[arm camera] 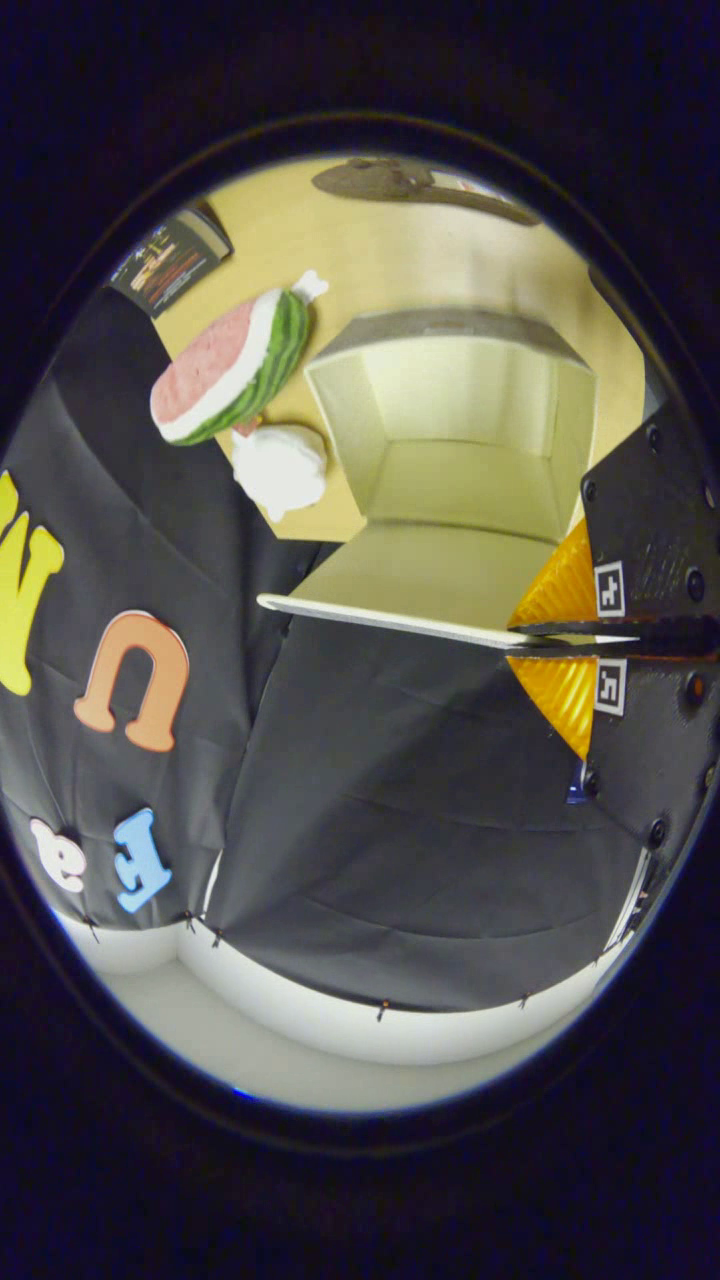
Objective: Open the storage box then place both shoes into the box .Put the left shoe in first, then the right shoe, with the right side of both shoes facing outward in a uniform manner.
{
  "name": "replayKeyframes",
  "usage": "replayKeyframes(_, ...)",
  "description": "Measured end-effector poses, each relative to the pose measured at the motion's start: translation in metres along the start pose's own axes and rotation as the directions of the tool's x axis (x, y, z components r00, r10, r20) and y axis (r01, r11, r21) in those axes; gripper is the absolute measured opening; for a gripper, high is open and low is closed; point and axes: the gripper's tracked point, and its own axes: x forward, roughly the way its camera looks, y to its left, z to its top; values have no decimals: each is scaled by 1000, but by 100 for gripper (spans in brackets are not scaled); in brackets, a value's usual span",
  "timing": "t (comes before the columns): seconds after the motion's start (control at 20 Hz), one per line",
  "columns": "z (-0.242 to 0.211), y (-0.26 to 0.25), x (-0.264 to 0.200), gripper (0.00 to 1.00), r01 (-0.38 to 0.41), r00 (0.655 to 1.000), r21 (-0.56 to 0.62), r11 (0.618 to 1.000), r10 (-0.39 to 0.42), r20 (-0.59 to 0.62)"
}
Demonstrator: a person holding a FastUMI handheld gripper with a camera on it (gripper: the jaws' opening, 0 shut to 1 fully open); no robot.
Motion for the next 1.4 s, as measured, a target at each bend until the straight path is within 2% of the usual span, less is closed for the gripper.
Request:
replayKeyframes(0.2,-15,30,49,3,1,1000,-38,999,-2,-29)
replayKeyframes(0.35,-28,46,86,11,16,998,-104,994,-21,-51)
replayKeyframes(0.6,-39,63,105,56,-6,998,-114,994,-1,-67)
replayKeyframes(0.7,-34,54,94,73,25,997,-99,995,-32,-70)
replayKeyframes(0.8,-20,34,71,77,86,995,-115,990,-91,-42)
replayKeyframes(0.9,-4,9,43,89,155,987,-129,979,-158,-12)
replayKeyframes(1.0,11,-21,13,91,232,973,-139,963,-232,21)
replayKeyframes(1.15,26,-72,-41,96,365,931,-140,920,-362,45)
replayKeyframes(1.4,37,-142,-120,95,498,867,-100,861,-497,41)
